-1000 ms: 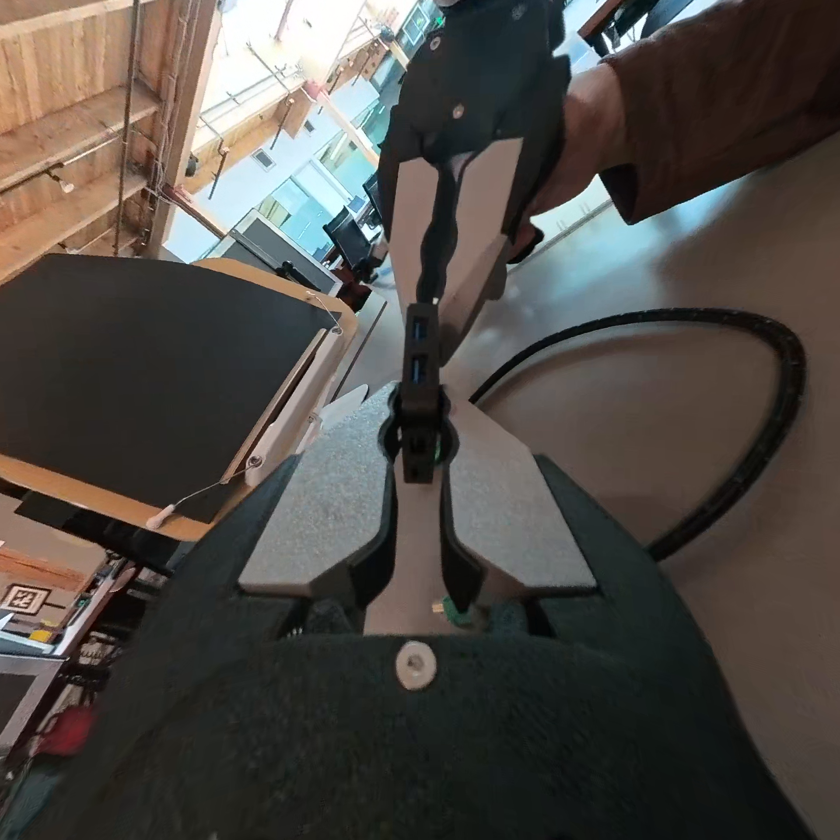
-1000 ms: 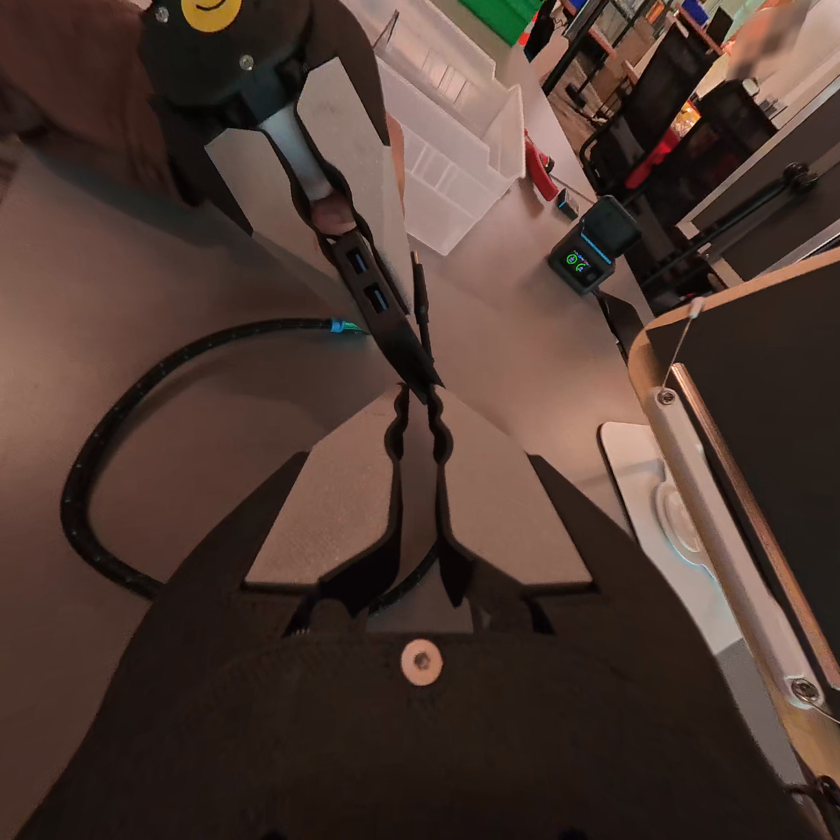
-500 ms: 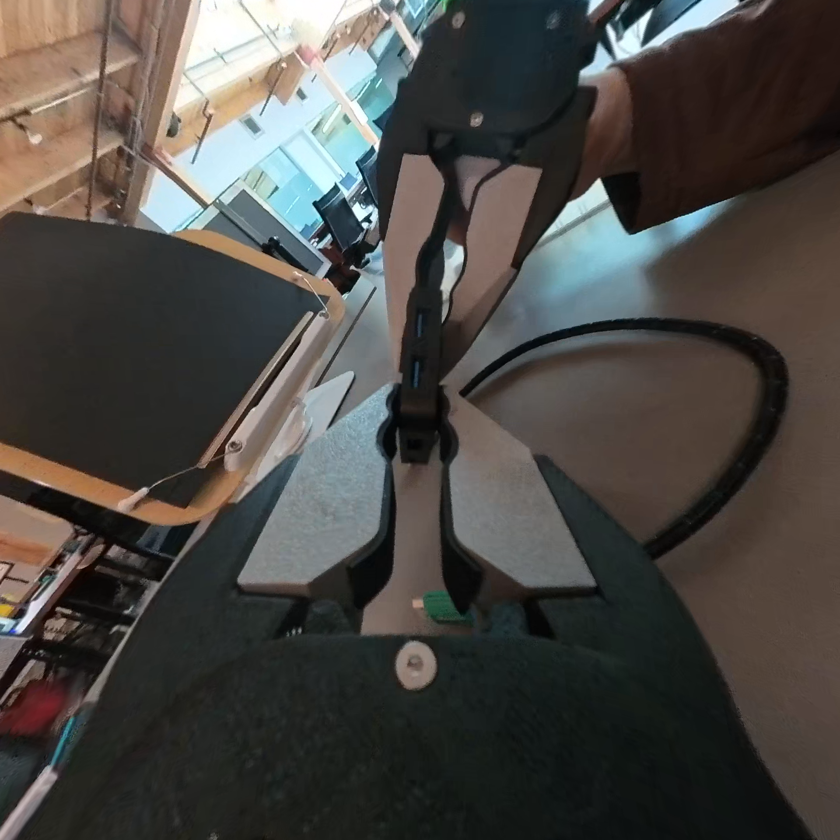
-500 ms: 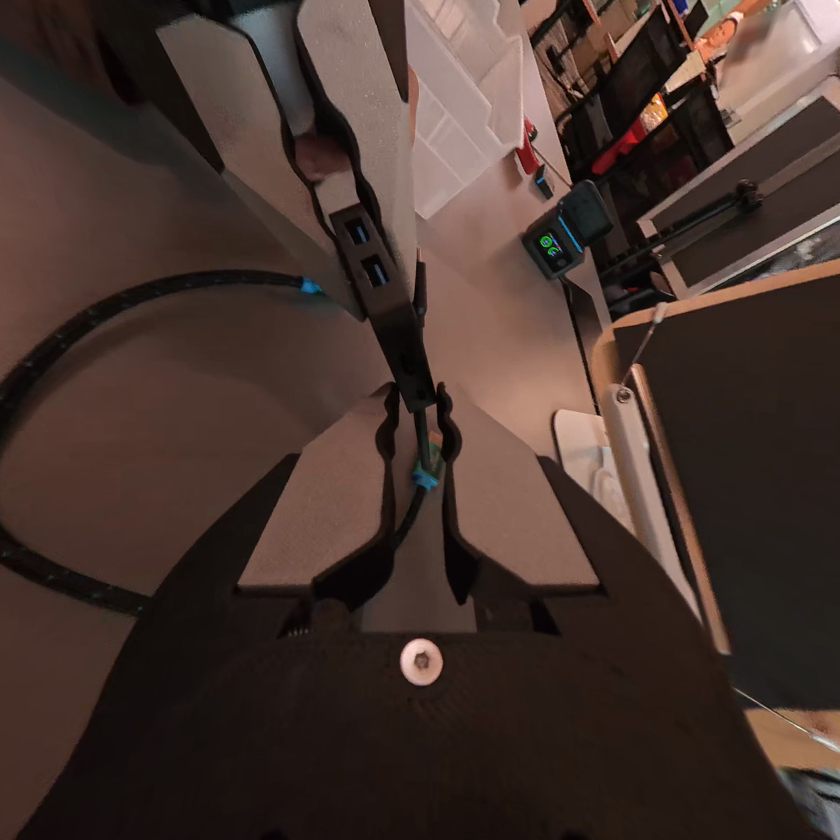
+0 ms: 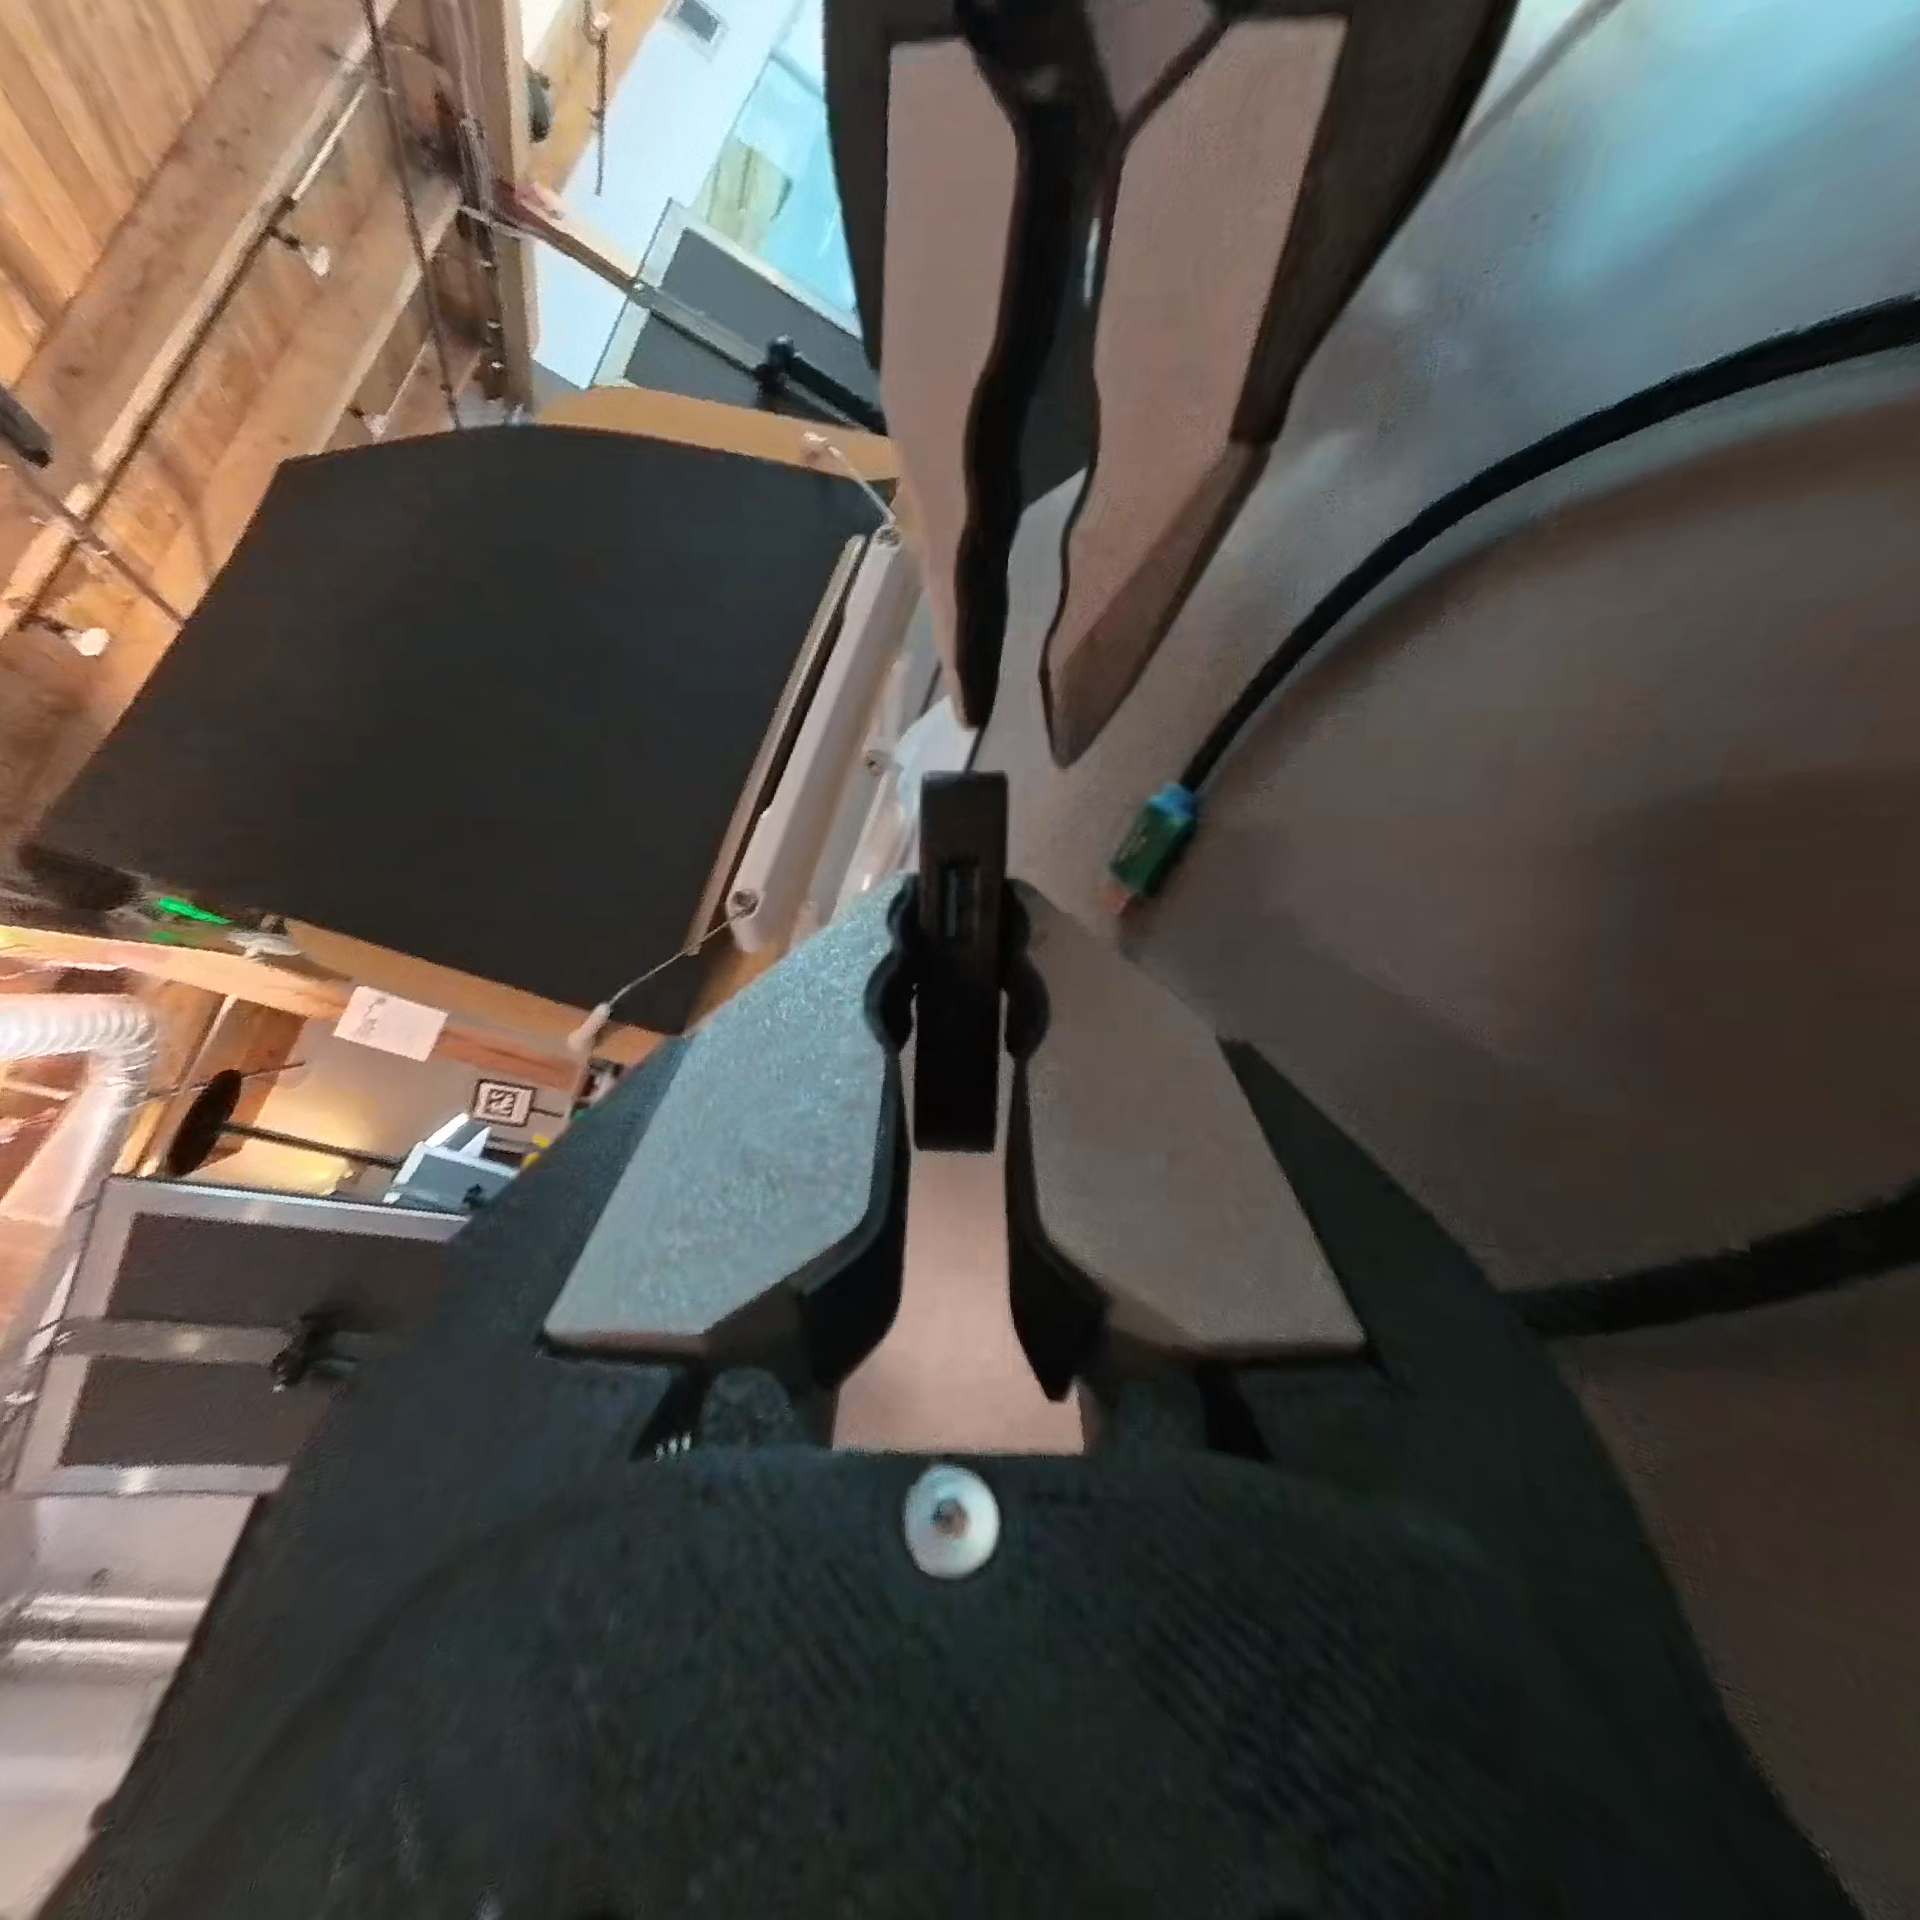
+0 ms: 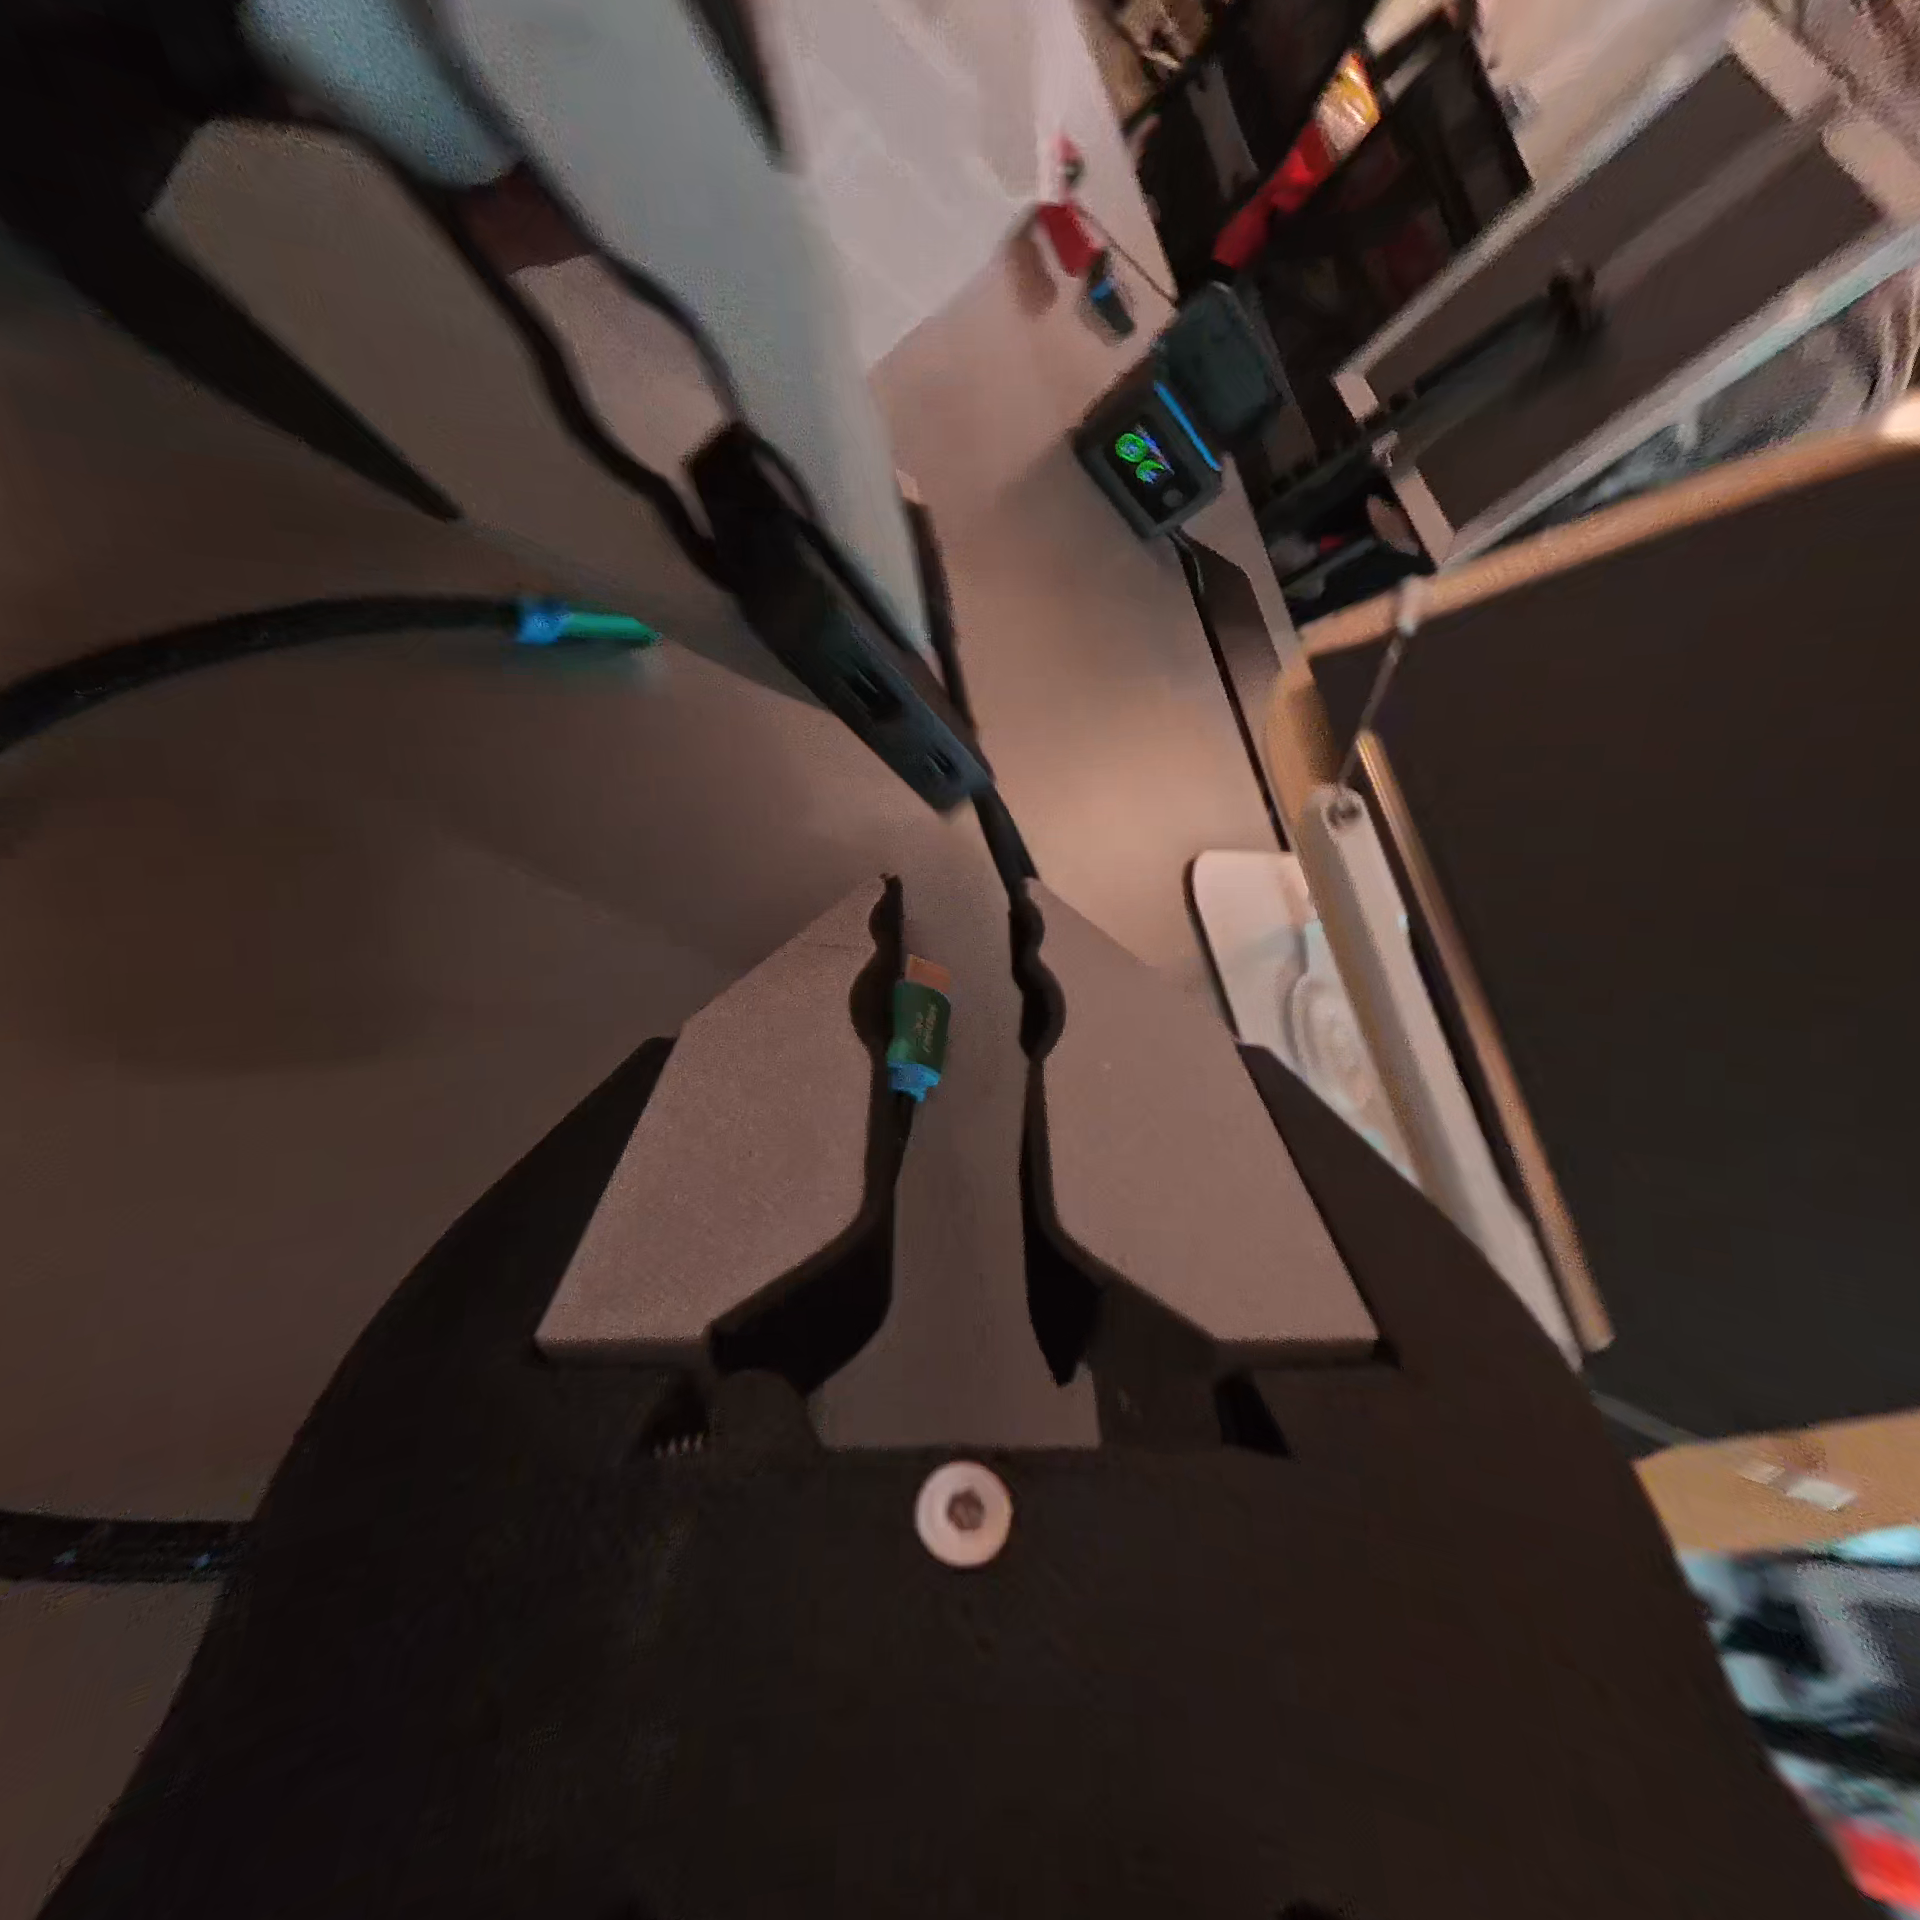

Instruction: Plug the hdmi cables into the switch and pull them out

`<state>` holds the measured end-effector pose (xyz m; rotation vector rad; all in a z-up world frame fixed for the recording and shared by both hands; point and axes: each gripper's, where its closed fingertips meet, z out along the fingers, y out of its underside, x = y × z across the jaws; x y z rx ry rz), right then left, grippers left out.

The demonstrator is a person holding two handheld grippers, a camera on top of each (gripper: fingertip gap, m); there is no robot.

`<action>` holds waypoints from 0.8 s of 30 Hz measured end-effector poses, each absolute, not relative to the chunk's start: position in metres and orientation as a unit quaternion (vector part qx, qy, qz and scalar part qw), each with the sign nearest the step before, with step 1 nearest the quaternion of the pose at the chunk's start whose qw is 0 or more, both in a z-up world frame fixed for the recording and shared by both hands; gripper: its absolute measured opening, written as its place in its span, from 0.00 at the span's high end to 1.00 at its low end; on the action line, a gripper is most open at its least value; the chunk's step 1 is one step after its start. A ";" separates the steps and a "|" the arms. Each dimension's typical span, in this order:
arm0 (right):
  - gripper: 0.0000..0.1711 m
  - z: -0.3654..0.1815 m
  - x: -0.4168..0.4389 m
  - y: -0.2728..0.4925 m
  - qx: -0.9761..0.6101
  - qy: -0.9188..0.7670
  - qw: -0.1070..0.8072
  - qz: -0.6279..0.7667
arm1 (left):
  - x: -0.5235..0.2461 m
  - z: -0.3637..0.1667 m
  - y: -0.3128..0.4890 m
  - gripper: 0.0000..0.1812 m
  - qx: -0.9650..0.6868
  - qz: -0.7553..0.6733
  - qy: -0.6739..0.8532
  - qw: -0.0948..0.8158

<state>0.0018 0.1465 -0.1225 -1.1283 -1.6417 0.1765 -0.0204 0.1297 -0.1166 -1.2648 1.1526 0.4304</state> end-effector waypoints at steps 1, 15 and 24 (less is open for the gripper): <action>0.88 -0.117 0.006 0.154 -0.507 -0.666 0.538 0.103 | -0.028 -0.113 0.133 0.94 -0.555 0.200 0.493 0.639; 0.78 -0.197 0.023 0.192 -0.726 -0.576 0.310 0.210 | -0.067 -0.122 0.169 0.94 -0.544 0.325 0.480 0.607; 0.91 -0.189 0.019 0.192 -0.692 -0.600 0.339 0.214 | -0.064 -0.134 0.172 0.94 -0.526 0.308 0.509 0.608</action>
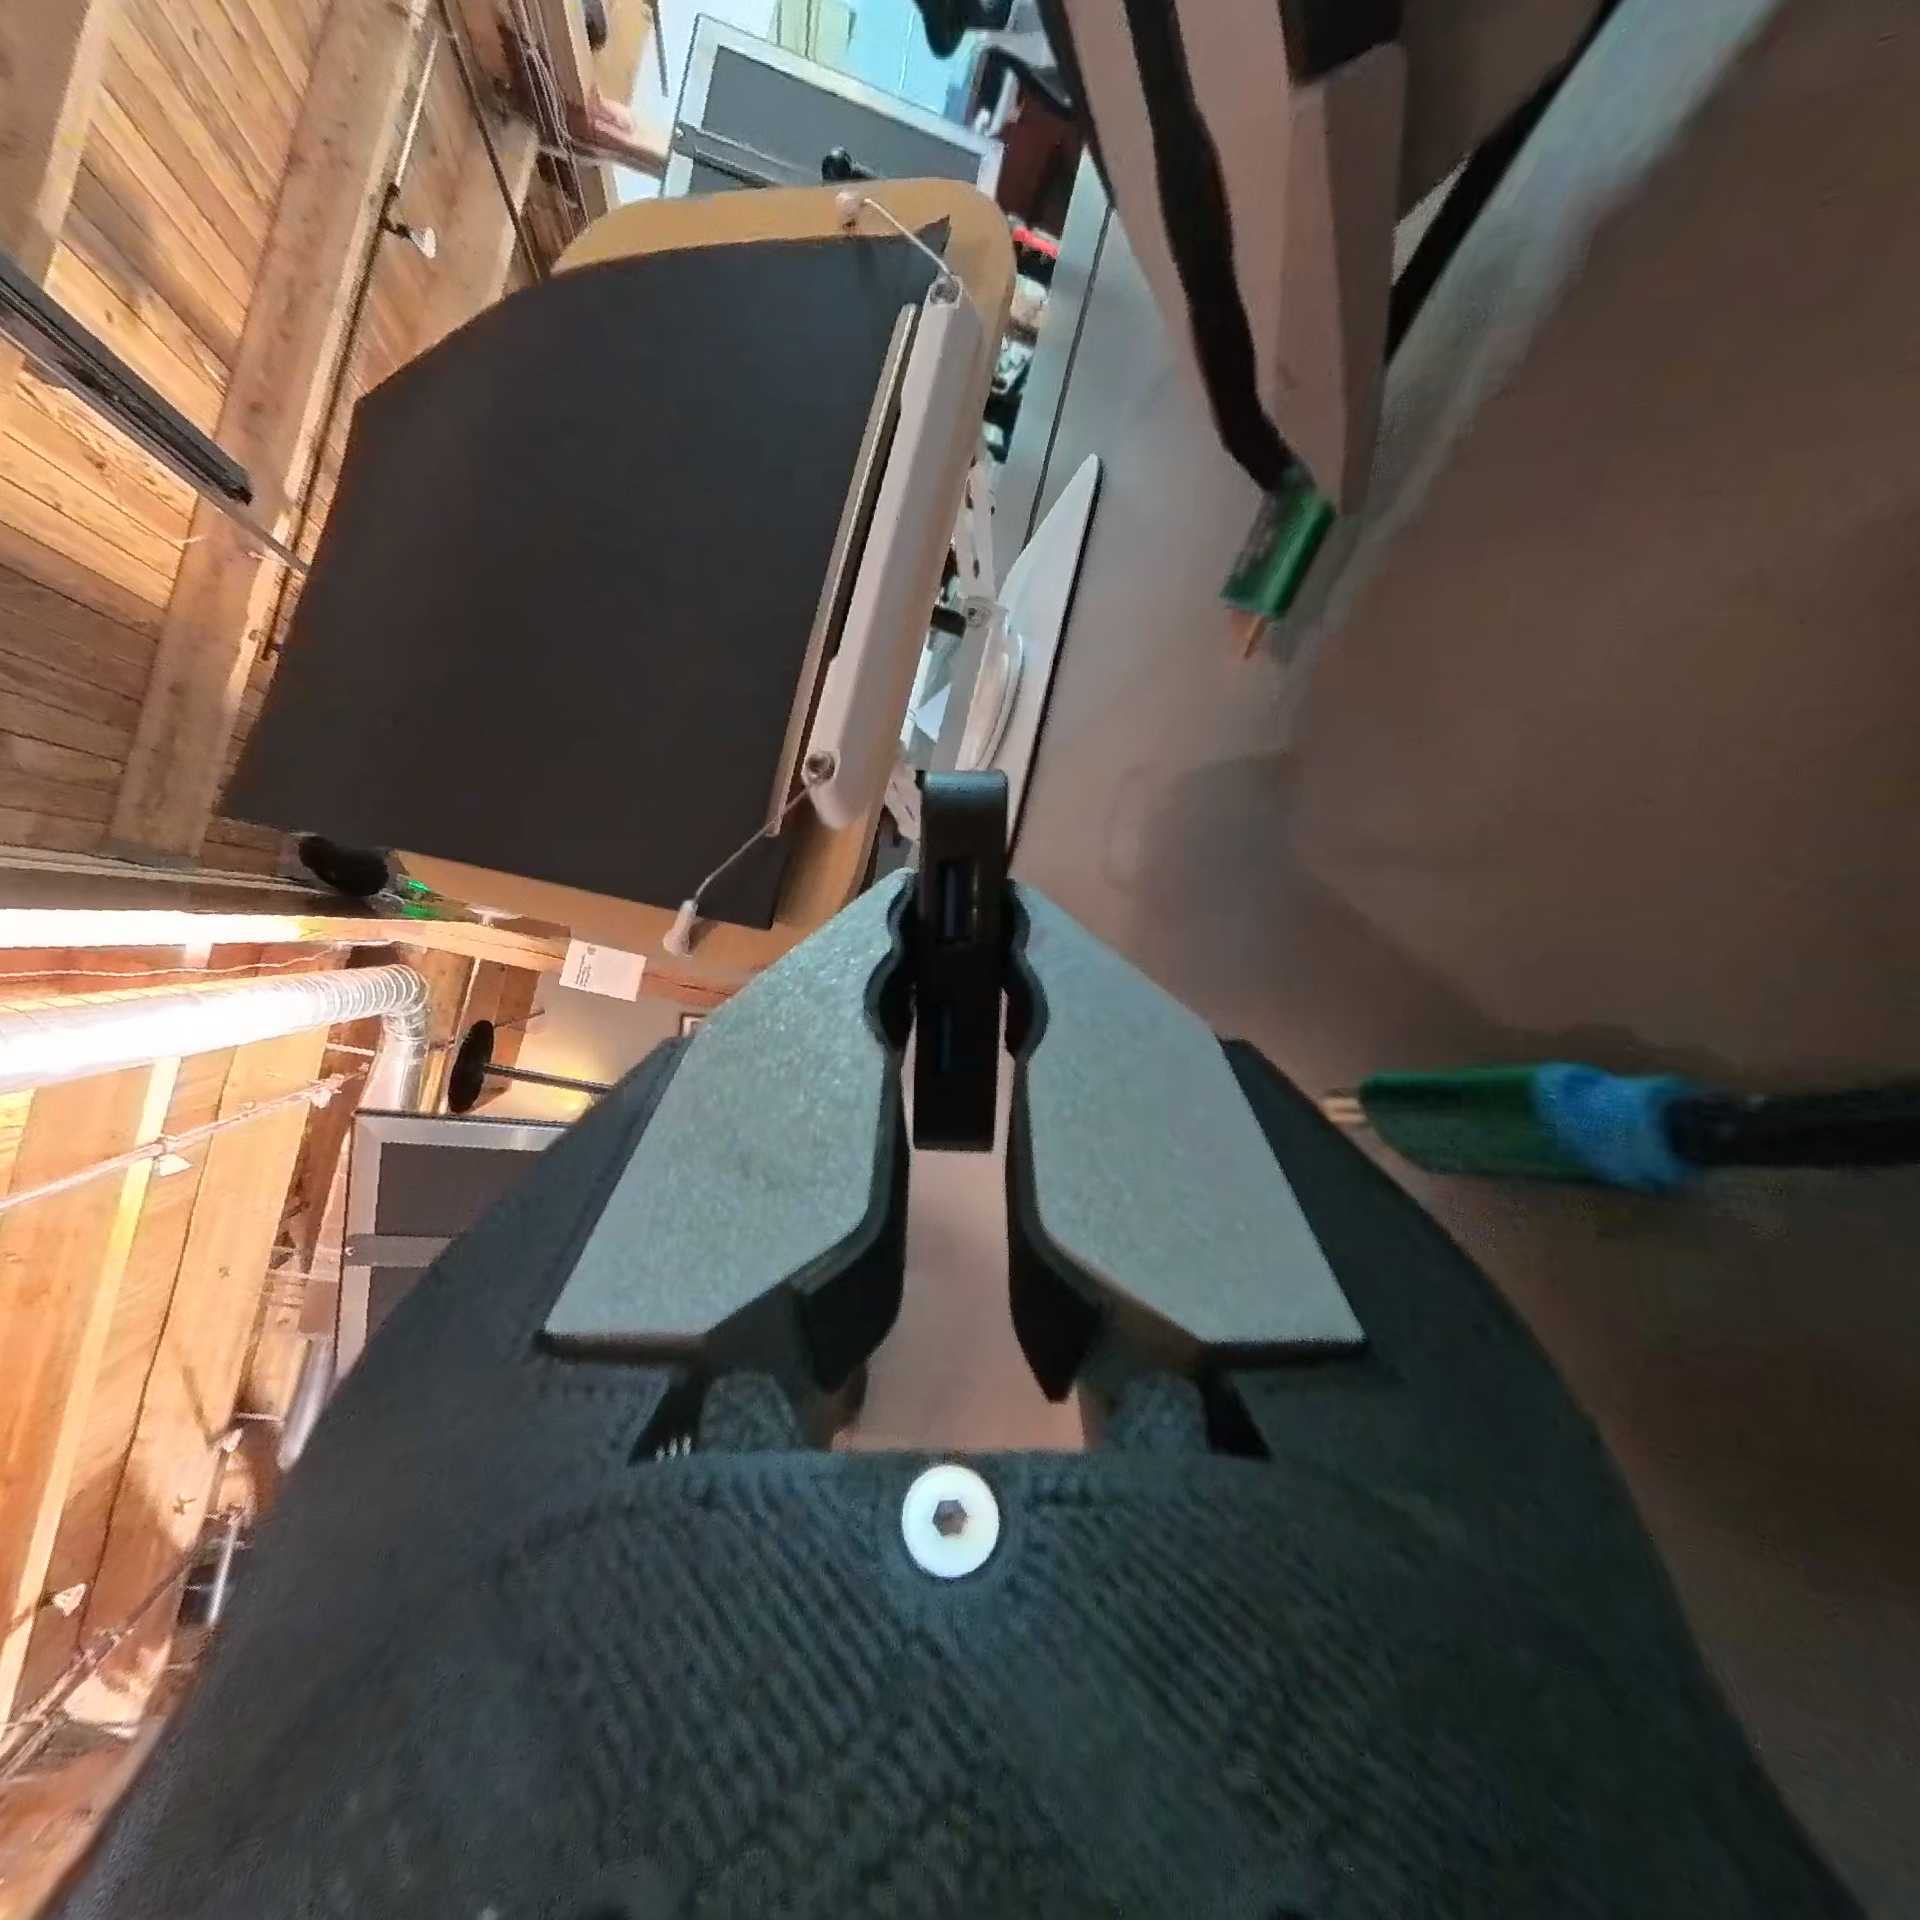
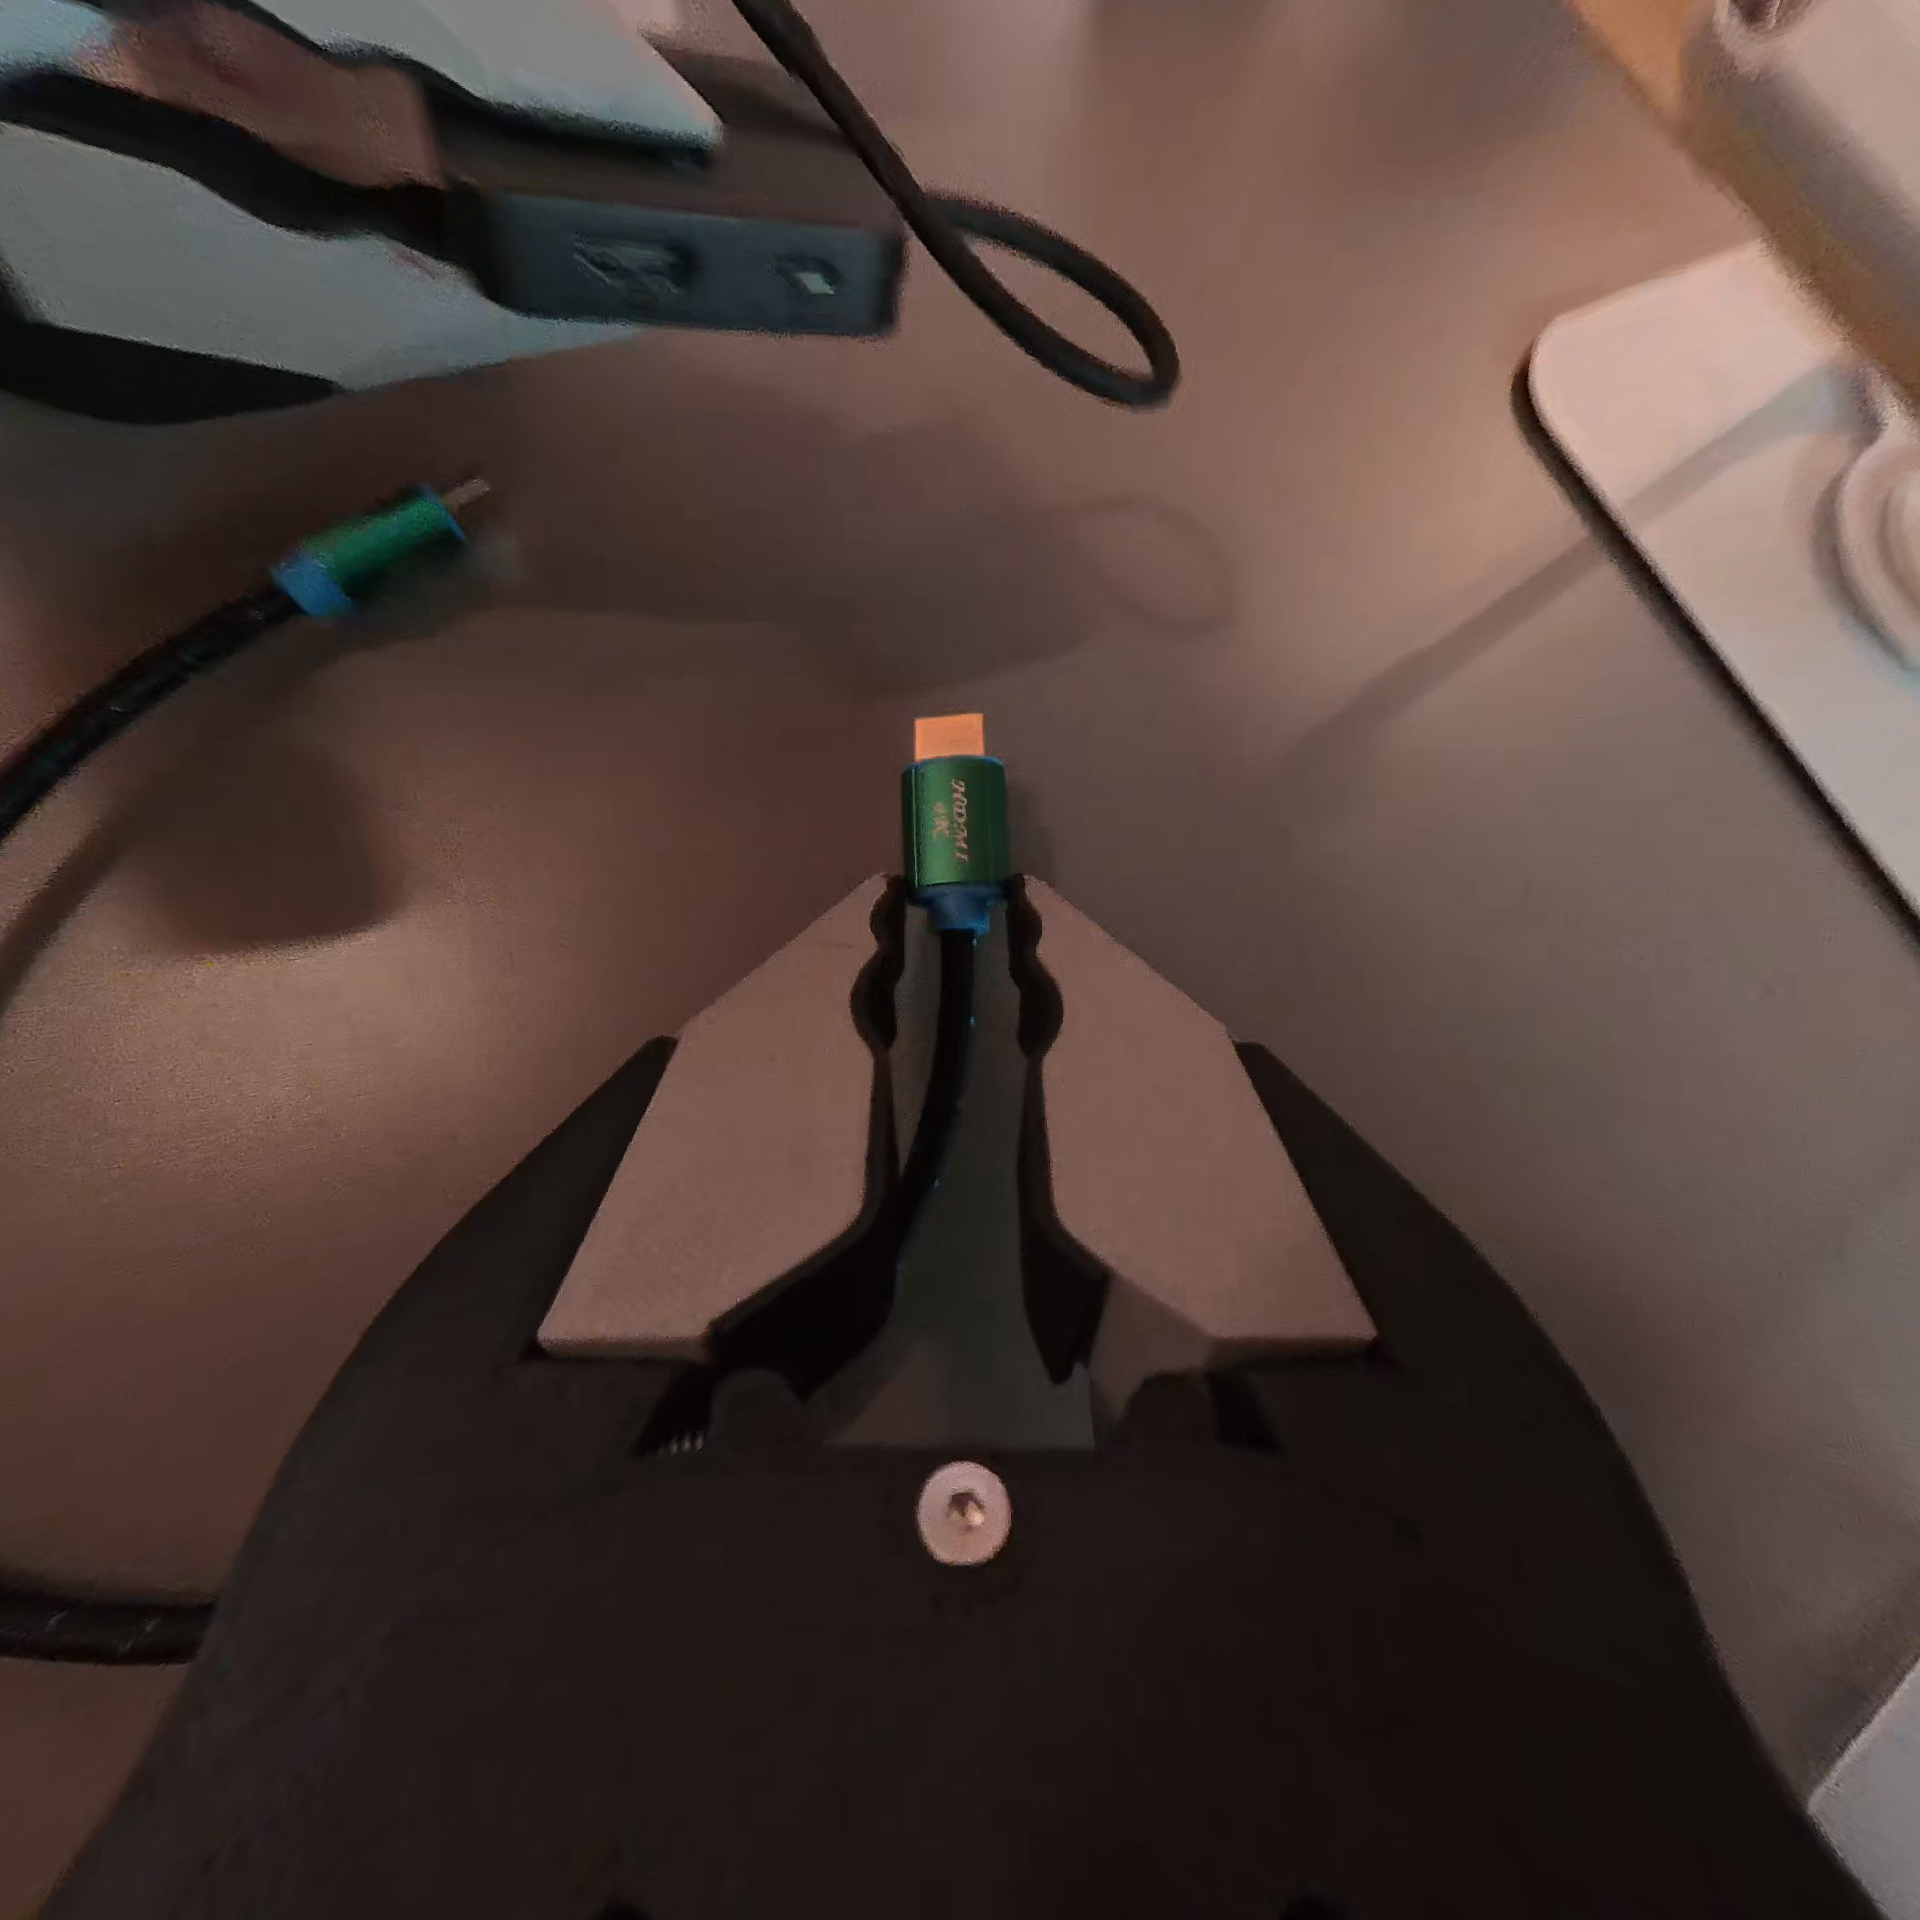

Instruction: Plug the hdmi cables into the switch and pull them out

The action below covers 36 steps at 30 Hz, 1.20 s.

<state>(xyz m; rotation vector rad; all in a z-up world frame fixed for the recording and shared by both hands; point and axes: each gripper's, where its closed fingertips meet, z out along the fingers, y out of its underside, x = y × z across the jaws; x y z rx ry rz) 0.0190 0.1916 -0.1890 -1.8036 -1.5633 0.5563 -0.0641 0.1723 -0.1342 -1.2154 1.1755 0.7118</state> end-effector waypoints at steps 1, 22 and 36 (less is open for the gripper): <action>0.90 -0.182 0.017 0.186 -0.679 -0.605 0.349 0.226 | -0.066 -0.136 0.173 0.94 -0.523 0.311 0.514 0.605; 0.91 -0.145 0.002 0.139 -0.608 -0.636 0.342 0.329 | -0.039 -0.134 0.152 0.94 -0.406 0.392 0.591 0.576; 0.91 -0.146 0.002 0.137 -0.615 -0.620 0.317 0.370 | -0.037 -0.131 0.153 0.94 -0.388 0.424 0.589 0.569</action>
